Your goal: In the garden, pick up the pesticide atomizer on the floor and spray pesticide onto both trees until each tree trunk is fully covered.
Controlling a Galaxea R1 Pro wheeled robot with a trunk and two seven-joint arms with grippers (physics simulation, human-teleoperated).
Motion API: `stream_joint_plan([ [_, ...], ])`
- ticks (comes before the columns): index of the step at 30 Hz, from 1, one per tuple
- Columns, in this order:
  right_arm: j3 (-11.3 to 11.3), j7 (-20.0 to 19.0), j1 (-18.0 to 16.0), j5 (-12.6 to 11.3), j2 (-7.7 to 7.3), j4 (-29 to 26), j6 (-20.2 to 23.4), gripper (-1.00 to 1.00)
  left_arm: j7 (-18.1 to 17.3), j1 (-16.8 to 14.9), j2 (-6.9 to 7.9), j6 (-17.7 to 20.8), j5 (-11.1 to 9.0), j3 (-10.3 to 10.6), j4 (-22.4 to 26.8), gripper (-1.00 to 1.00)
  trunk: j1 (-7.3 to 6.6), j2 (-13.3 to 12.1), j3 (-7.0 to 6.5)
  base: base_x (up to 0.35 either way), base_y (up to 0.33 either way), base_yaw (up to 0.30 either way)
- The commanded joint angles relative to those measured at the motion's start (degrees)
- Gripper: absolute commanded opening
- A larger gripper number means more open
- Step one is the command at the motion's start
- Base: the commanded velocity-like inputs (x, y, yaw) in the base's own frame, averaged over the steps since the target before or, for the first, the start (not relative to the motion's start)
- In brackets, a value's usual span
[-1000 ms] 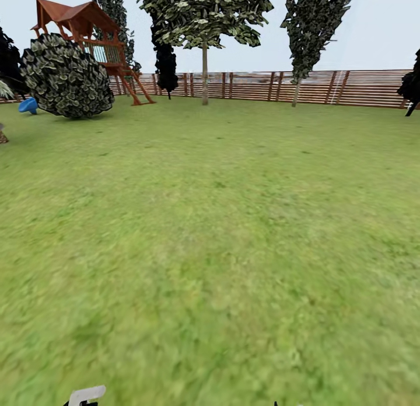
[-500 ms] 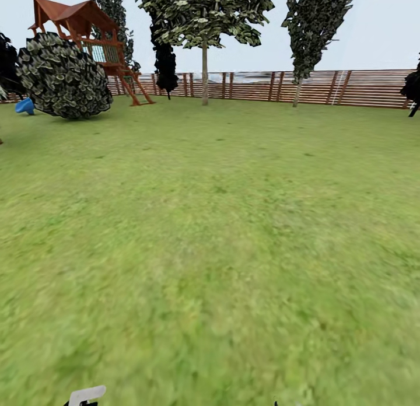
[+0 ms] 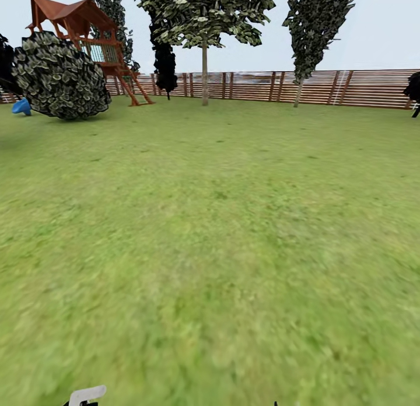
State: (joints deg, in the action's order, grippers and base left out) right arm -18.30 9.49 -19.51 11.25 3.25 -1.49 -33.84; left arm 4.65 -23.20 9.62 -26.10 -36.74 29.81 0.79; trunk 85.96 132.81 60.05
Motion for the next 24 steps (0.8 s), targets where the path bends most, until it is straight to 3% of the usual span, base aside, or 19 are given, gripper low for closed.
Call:
stream_joint_plan([
  [1,0.01,0.00,0.00,0.00,0.00,0.00,0.00,1.00,0.01,0.00,0.01,0.00,-0.02,-0.01,0.00,-1.00,0.00,0.00,0.00,0.339,0.000,0.000],
  [24,0.00,0.00,0.00,0.00,0.00,0.00,0.00,1.00,-0.04,0.00,-0.03,0.00,0.00,-0.01,0.00,-1.00,0.00,0.00,0.00,0.339,0.000,0.000],
])
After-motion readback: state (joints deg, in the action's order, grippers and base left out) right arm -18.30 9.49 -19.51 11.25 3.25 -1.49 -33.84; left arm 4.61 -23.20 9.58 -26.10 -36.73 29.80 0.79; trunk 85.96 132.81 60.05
